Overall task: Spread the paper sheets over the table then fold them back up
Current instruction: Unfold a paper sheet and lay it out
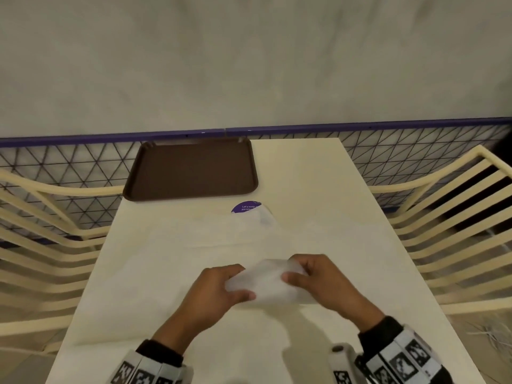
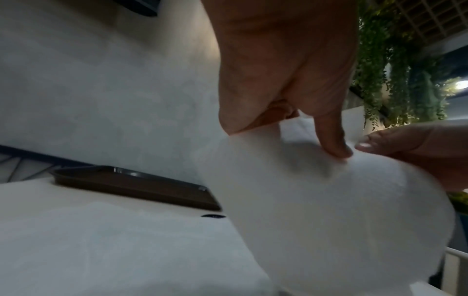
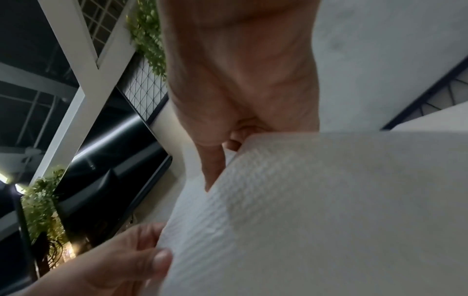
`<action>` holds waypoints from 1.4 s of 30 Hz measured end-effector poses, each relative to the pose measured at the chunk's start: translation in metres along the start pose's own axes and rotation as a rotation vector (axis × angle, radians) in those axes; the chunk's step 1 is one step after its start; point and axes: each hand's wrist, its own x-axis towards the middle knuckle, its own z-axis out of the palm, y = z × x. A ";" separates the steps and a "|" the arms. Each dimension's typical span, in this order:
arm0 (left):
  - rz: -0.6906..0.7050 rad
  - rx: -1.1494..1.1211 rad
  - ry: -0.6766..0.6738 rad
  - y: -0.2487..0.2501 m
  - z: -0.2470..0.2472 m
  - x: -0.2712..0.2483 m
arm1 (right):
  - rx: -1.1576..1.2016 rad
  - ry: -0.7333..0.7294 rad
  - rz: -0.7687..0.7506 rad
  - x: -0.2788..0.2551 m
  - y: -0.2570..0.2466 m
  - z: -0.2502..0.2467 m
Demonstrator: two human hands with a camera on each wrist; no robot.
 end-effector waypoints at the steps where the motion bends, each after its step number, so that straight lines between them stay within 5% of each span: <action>1: -0.002 -0.008 0.015 0.003 -0.004 0.000 | 0.032 -0.026 0.022 0.002 -0.003 -0.007; 7: 0.071 -0.082 -0.023 0.047 0.002 0.013 | -0.076 -0.178 0.041 0.007 -0.016 -0.020; 12: -0.023 -0.340 0.219 0.044 -0.010 0.027 | -0.183 -0.253 0.144 0.000 -0.010 -0.037; 17: -0.143 -0.409 0.361 0.012 -0.025 0.030 | -0.106 0.021 0.159 0.007 0.005 -0.059; 23: -0.049 -0.524 0.504 0.019 -0.027 0.014 | 0.131 0.363 -0.137 -0.007 -0.004 -0.049; 27: 0.014 -0.529 0.425 0.014 -0.025 -0.018 | 0.142 0.361 -0.197 -0.031 0.015 -0.037; 31: -0.142 -0.515 0.233 -0.022 -0.002 -0.040 | 0.257 0.203 -0.057 -0.047 0.059 -0.014; 36: -0.316 -0.341 -0.007 -0.067 0.028 -0.053 | 0.041 0.037 0.123 -0.049 0.115 0.010; 42: -0.402 -0.381 0.150 -0.082 0.036 -0.037 | -0.021 0.103 0.207 -0.035 0.117 0.017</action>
